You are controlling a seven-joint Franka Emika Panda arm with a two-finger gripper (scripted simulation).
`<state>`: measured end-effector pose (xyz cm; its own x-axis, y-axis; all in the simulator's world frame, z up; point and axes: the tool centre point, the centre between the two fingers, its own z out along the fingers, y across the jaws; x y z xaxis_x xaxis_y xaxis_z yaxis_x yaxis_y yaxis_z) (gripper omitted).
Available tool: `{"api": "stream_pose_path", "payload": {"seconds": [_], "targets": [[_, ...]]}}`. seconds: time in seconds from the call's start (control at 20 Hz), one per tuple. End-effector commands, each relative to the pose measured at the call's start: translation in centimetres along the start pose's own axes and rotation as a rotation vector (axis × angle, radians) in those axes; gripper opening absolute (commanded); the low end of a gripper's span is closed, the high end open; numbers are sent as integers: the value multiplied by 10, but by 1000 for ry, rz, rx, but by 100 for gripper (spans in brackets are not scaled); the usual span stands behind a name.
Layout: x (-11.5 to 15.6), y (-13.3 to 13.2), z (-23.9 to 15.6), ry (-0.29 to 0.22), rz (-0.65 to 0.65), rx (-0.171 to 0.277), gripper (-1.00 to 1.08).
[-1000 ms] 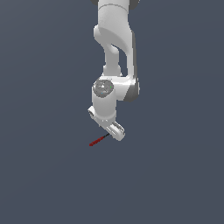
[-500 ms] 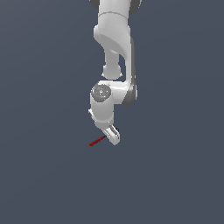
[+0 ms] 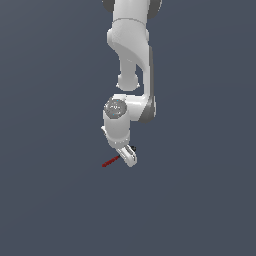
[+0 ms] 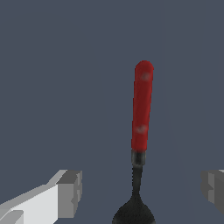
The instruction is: Pick up the object and move it to a goal position.
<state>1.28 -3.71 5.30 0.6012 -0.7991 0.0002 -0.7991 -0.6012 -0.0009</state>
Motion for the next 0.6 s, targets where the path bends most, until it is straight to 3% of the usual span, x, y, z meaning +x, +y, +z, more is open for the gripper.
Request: {"api": "stream_pose_path", "payload": {"seconds": [0.0,0.5,0.55], "targets": [[0,1,10,-1,1,-1,100],[0,0,43,0,4,-1,100],[0,0,43,0,4,-1,-100]]}}
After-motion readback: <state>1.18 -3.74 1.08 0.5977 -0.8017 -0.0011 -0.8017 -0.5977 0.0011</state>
